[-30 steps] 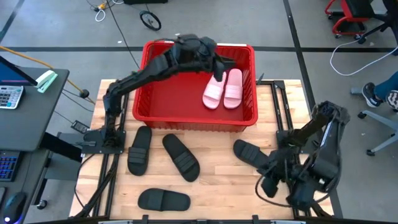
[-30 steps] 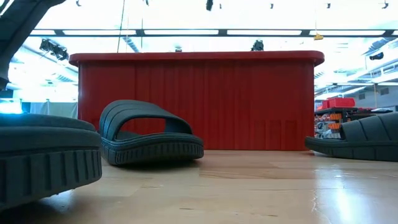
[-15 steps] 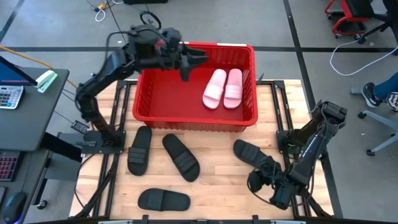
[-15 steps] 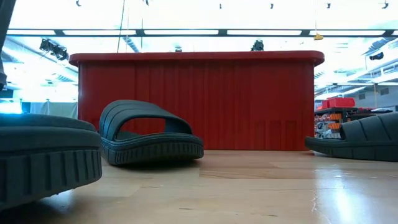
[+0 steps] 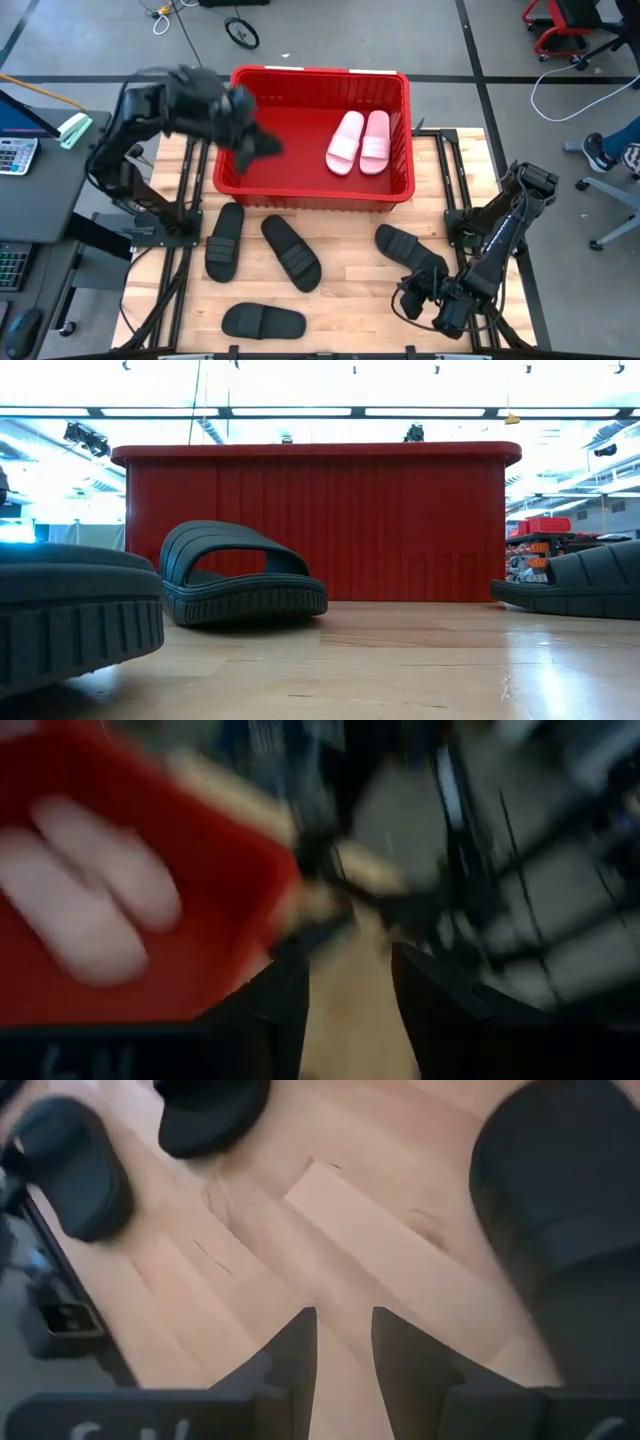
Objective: Pick and place slides into bin
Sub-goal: Put the black slide into the red bin
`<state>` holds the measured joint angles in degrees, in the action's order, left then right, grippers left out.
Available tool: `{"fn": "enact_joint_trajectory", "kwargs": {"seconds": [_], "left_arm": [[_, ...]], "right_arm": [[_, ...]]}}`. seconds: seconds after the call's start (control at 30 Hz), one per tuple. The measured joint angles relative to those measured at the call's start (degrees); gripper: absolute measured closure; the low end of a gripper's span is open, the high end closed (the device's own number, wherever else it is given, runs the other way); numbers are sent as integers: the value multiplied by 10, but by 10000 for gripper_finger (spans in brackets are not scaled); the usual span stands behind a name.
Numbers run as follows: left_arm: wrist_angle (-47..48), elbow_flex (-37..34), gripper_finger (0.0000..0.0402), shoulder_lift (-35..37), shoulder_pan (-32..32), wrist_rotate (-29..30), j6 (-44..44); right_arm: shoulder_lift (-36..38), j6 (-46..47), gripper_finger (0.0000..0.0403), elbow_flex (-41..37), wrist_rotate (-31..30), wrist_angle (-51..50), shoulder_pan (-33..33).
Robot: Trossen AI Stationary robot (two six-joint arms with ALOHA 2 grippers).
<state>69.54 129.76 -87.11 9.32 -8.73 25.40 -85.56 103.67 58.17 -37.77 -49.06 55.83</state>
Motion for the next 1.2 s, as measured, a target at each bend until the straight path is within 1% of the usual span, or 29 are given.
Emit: {"fn": "enact_joint_trajectory", "kwargs": {"seconds": [0.1,0.17,0.23,0.3,0.47,0.57,0.67,0.77,0.83,0.9,1.03,1.07,1.2], "left_arm": [[82,0,262,-5,-74,-4,54],[110,-1,267,-12,-126,-5,102],[112,-5,271,-23,-177,-1,155],[107,-12,275,-31,-226,8,191],[104,-31,270,-68,-328,54,269],[101,-49,256,-98,-364,90,321],[96,-61,237,-128,-388,121,360],[78,-65,219,-166,-401,129,374],[41,-65,210,-190,-406,129,374],[-7,-65,202,-210,-406,129,372],[-111,-65,195,-244,-405,130,370],[-131,-65,196,-250,-404,130,369],[-169,-65,203,-260,-403,130,355]], "right_arm": [[0,-50,298,0,17,0,-7],[0,-75,298,0,56,-2,-12],[0,-90,298,0,98,-5,-12],[0,-93,298,0,125,-16,-11],[0,-110,297,0,133,-62,-2],[0,-123,290,0,159,-88,-1],[1,-124,271,0,190,-100,-2],[1,-124,243,-1,194,-102,-2],[1,-119,223,-6,192,-101,-2],[1,-83,202,-14,183,-102,-3],[1,98,169,-38,172,-93,1],[1,133,165,-45,161,-86,7],[1,267,155,-74,49,-73,29]]}}
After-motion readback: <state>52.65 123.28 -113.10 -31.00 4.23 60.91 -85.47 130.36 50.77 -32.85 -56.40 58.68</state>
